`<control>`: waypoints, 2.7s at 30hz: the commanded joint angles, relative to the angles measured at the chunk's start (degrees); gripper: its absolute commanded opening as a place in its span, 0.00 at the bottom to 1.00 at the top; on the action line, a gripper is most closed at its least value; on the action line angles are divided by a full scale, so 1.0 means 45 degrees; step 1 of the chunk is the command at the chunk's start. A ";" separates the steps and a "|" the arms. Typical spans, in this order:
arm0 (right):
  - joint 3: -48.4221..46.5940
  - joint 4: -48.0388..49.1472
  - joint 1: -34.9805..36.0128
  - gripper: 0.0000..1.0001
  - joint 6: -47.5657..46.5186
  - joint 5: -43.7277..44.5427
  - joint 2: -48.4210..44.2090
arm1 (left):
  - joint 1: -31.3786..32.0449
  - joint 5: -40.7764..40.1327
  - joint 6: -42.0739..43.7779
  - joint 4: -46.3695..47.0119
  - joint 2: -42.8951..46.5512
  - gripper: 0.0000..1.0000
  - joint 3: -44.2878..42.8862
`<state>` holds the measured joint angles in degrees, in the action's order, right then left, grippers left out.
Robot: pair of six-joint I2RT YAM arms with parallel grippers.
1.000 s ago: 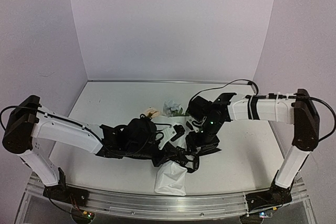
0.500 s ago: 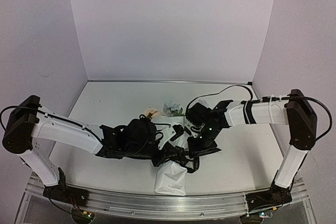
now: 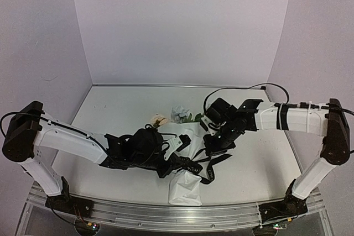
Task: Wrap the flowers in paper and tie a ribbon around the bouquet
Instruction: Cross the half-tied ribbon over the folded bouquet.
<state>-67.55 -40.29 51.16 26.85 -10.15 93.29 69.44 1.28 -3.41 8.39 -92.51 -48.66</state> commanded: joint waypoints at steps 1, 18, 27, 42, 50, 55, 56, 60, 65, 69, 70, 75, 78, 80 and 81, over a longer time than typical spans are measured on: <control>-0.0710 -0.0226 0.0035 0.00 0.0049 0.0908 -0.0402 | 0.0035 -0.0160 -0.0218 -0.0106 0.0597 0.00 0.0196; -0.1647 -0.0454 0.0192 0.00 -0.0615 0.1420 -0.0490 | 0.0086 0.0158 -0.0580 -0.0713 0.1325 0.00 0.0602; -0.2902 -0.0675 0.0295 0.00 -0.0347 0.0522 0.0279 | 0.1052 0.0347 -0.0555 -0.0964 0.0773 0.00 -0.0399; -0.2228 0.0164 0.0364 0.00 -0.0078 -0.0452 -0.0008 | 0.0185 -0.0629 -0.1570 0.0436 0.1724 0.49 -0.0105; -0.2134 0.0804 0.0369 0.00 0.0002 -0.1585 0.0104 | -0.1049 0.0275 -0.1019 0.0530 0.0560 0.55 -0.1076; -0.2083 0.0810 0.0358 0.00 -0.0022 -0.1796 0.0082 | -0.1268 0.0763 -0.0678 0.0512 0.0209 0.55 -0.1595; -0.2080 0.0810 0.0362 0.00 -0.0034 -0.1844 0.0087 | -0.1270 0.0907 -0.0606 0.0496 0.0183 0.55 -0.1674; -0.2096 0.0810 0.0362 0.00 -0.0082 -0.2079 0.0108 | -0.1304 0.1065 -0.0356 0.0383 -0.0024 0.56 -0.1961; -0.2133 0.0758 0.0368 0.00 -0.0144 -0.2362 0.0139 | -0.1331 0.1314 -0.0144 0.0201 -0.0350 0.55 -0.2301; -0.2149 0.0639 0.0355 0.00 -0.0206 -0.2416 0.0136 | -0.1349 0.1207 -0.0051 0.0158 -0.0517 0.44 -0.2436; -0.2161 0.0577 0.0357 0.00 -0.0239 -0.2433 0.0142 | -0.1352 0.1167 -0.0041 0.0180 -0.0526 0.41 -0.2434; -0.2024 0.0189 0.0365 0.10 -0.0545 -0.2314 -0.0031 | -0.1348 0.0765 -0.0118 0.0344 -0.0555 0.07 -0.2354; -0.1461 0.0185 0.0354 0.33 -0.0929 -0.1793 -0.0593 | -0.1366 0.0527 -0.0320 0.0451 -0.0564 0.00 -0.2243; -0.0986 0.0185 0.0361 0.42 -0.1273 -0.1420 -0.1100 | -0.1371 0.0387 -0.0559 0.0592 -0.0515 0.00 -0.2086; -0.0736 0.0192 0.0356 0.45 -0.1522 -0.1291 -0.1376 | -0.1387 0.0361 -0.0659 0.0617 -0.0513 0.00 -0.2040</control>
<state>-74.41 -37.13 51.58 23.78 -16.53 92.98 64.00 7.15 -4.66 8.34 -95.03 -56.99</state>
